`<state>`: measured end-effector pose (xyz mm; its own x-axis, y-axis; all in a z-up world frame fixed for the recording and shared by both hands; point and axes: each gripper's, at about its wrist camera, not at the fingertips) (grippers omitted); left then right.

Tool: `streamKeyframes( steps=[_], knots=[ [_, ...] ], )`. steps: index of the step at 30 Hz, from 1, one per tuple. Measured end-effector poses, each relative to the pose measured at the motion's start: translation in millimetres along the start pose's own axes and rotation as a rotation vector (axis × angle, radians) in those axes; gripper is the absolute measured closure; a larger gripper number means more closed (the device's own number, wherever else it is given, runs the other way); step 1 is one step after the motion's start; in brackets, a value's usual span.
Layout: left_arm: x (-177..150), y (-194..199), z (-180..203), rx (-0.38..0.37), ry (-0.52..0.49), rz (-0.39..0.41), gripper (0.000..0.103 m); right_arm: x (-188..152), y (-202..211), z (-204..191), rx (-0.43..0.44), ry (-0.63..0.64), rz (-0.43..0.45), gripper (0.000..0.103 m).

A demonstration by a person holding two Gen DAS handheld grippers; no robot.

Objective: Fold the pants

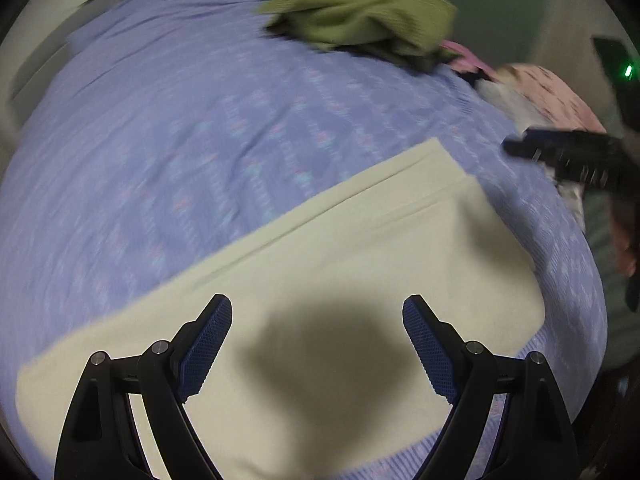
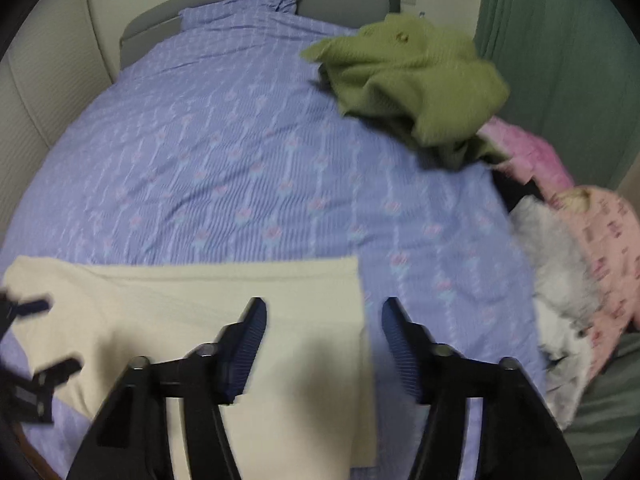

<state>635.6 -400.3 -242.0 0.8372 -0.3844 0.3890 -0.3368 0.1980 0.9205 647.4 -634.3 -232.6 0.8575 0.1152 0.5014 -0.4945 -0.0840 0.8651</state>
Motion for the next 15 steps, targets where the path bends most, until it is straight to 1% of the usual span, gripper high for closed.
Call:
streamKeyframes(
  steps=[2,5,6,8,9,11,13,15],
  knots=[
    [15.9,-15.7,3.4,-0.043,-0.077,-0.011,0.015,-11.9,-17.3,7.4,0.024,-0.029,-0.026,0.041],
    [39.9,-48.5,15.0,-0.094,-0.204,-0.037,0.016,-28.5,-33.7,17.6,0.045,-0.083,-0.018,0.041],
    [44.1,-56.2,18.3,-0.11,-0.224,-0.046,0.016,-32.6,-37.9,20.8,0.052,-0.1,-0.013,0.041],
    [52.3,-73.2,25.9,-0.137,-0.259,-0.054,0.02,-40.0,-48.2,26.0,0.07,-0.128,-0.015,0.041],
    [54.8,-85.7,29.7,-0.128,-0.28,-0.061,0.02,-42.6,-52.9,28.0,0.077,-0.14,-0.014,0.042],
    [56.1,-102.6,30.6,-0.11,-0.292,-0.089,0.035,-45.5,-60.6,29.7,0.092,-0.154,-0.007,0.042],
    [54.3,-121.3,26.9,-0.106,-0.279,-0.147,0.038,-45.6,-69.3,30.9,0.086,-0.154,-0.004,0.042],
    [51.3,-128.9,22.8,-0.107,-0.266,-0.166,0.038,-45.3,-78.1,33.1,0.075,-0.151,-0.006,0.043]
  ],
)
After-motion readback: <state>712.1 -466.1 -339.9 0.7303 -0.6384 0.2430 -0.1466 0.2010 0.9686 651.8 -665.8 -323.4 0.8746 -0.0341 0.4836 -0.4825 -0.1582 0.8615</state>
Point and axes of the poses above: each gripper's, at about its wrist camera, not at the fingertips, and y roughly against the way its jaws point, z to its right, x to its top, and after that the axes turned 3 degrees about y, right-handed
